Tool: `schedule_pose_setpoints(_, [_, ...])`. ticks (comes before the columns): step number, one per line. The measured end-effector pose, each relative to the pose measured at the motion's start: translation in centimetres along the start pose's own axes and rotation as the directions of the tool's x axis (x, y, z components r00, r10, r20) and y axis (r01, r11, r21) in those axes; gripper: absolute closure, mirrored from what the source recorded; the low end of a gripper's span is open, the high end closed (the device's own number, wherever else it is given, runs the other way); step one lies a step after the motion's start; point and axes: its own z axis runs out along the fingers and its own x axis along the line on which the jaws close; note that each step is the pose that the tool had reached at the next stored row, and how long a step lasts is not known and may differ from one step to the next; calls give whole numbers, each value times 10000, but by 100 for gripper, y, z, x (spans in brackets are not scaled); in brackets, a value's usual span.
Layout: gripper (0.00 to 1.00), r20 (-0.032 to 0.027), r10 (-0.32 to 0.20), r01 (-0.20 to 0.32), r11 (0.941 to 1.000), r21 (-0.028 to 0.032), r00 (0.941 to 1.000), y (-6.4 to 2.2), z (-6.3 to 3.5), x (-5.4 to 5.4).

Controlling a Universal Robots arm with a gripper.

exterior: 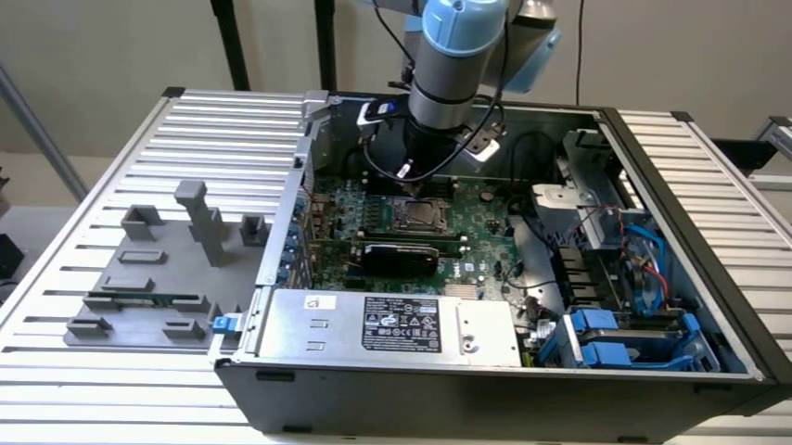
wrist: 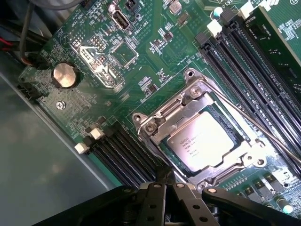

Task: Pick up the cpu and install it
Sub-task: 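Install the first cpu locking lever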

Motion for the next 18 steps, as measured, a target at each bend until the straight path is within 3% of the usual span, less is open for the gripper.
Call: schedule_pose_setpoints(18, [89, -3, -4, 4, 10000, 1, 10000, 145, 0, 129])
